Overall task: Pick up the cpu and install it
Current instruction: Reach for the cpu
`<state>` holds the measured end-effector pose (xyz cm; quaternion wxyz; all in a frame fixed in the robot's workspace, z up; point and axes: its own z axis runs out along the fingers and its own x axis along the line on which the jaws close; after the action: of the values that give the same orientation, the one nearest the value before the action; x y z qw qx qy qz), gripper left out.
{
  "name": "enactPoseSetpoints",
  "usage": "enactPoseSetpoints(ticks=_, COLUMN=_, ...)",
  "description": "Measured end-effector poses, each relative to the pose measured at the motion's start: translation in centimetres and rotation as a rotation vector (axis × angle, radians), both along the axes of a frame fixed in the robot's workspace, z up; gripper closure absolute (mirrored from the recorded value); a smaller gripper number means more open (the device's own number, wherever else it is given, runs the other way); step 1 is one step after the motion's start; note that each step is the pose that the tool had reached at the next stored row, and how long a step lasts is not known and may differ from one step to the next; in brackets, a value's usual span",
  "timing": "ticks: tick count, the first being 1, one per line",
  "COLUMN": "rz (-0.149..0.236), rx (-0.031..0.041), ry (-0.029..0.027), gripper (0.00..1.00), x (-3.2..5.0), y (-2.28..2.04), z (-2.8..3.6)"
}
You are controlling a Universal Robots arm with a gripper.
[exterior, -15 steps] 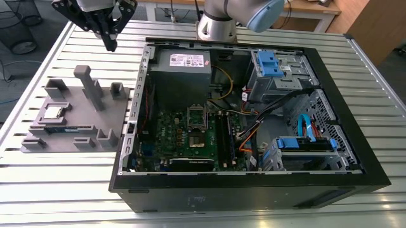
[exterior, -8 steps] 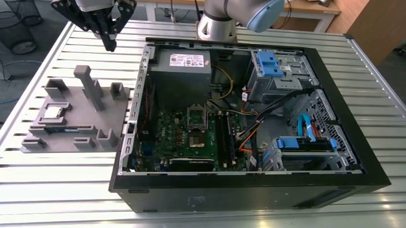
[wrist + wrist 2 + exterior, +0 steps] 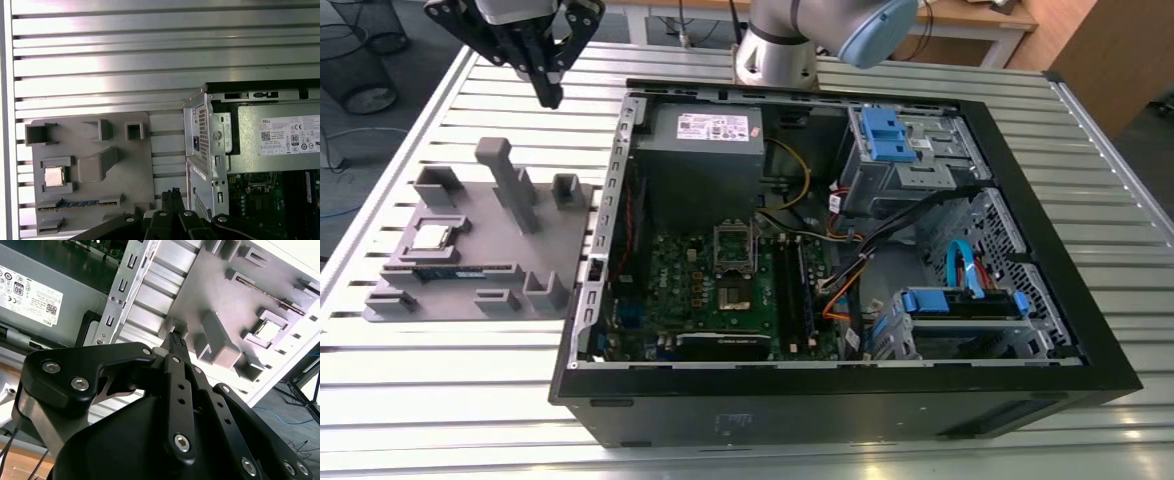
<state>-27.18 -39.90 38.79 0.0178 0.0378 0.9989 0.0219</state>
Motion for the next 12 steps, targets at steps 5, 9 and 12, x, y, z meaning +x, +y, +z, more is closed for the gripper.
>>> enactPoseSetpoints(ticks=5, rz=0.0, rx=0.0, ry=0.0, gripper=0.89, x=-0.77, y=0.0, z=-0.05)
enactPoseSetpoints(ticks=9, rz=0.0, rx=0.0, ry=-0.0008, gripper=0.89, x=-1.81, y=0.0, z=-0.09)
enactPoseSetpoints(ticks=12, rz=0.0, rx=-0.0001, ry=-0.0019, gripper=0.89, x=-2.69, y=0.0, z=-0.09)
